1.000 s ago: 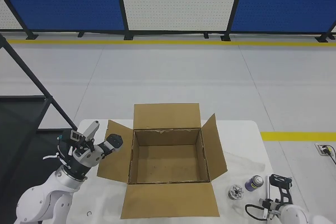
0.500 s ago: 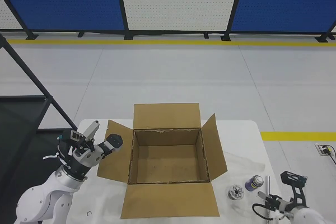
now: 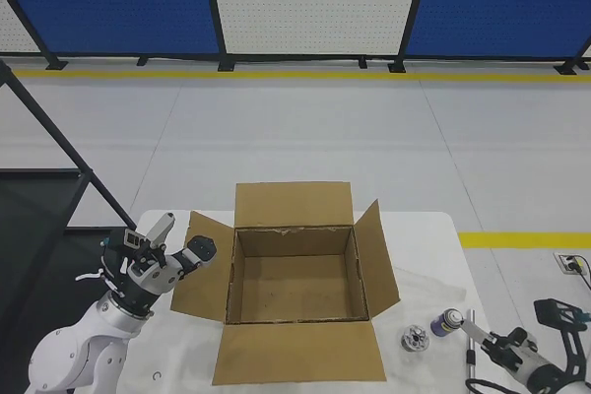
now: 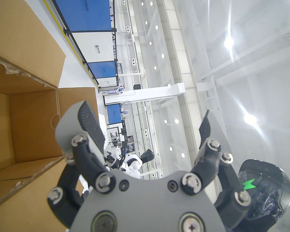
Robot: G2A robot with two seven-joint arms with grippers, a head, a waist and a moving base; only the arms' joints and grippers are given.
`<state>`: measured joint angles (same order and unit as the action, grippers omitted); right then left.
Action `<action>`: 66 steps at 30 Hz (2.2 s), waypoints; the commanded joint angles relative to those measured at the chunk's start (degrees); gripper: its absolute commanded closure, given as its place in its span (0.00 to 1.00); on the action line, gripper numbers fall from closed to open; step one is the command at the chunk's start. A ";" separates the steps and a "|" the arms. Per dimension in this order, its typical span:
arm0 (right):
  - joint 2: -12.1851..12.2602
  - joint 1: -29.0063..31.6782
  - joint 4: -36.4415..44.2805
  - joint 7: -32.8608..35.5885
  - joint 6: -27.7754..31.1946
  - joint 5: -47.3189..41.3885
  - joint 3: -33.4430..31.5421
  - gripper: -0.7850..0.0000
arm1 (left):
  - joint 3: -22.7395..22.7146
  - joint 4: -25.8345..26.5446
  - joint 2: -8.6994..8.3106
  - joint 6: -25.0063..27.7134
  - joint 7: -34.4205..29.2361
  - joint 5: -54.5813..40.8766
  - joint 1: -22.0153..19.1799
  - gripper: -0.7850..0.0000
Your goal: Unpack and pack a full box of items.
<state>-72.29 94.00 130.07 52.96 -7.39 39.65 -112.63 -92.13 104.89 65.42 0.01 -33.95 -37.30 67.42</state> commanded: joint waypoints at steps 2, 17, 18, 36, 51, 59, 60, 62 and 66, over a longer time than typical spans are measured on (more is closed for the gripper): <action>0.01 -0.07 -0.08 0.08 -0.03 0.14 0.03 0.00 | 0.00 0.00 0.00 0.00 0.00 0.00 0.00 0.00; 0.01 -0.07 -0.08 0.08 -0.03 0.14 0.03 0.00 | 0.00 0.00 0.00 0.00 0.00 0.00 0.00 0.00; 0.01 -0.07 -0.08 0.08 -0.03 0.14 0.03 0.00 | 0.00 0.00 0.00 0.00 0.00 0.00 0.00 0.00; 0.13 0.30 4.37 -2.35 2.36 -9.85 -2.46 0.00 | 0.00 0.00 0.00 0.00 0.00 0.00 0.00 0.00; 0.54 2.05 4.57 -5.12 8.39 -21.38 -8.54 0.00 | 0.00 0.00 0.00 0.00 0.00 0.00 0.00 0.00; 0.54 2.05 4.57 -5.12 8.39 -21.38 -8.54 0.00 | 0.00 0.00 0.00 0.00 0.00 0.00 0.00 0.00; 0.54 2.05 4.57 -5.12 8.39 -21.38 -8.54 0.00 | 0.00 0.00 0.00 0.00 0.00 0.00 0.00 0.00; 0.56 2.07 4.57 -5.26 8.53 -21.02 -8.55 0.00 | 0.00 0.00 0.00 0.00 0.00 0.00 0.00 0.00; 1.10 2.51 4.57 -4.54 9.39 -12.79 -7.69 0.00 | 0.00 0.00 0.00 0.00 0.00 0.00 0.00 0.00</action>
<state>-71.37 96.42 134.65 47.86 2.34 23.44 -120.73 -92.13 104.89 65.42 0.01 -33.95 -37.30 67.42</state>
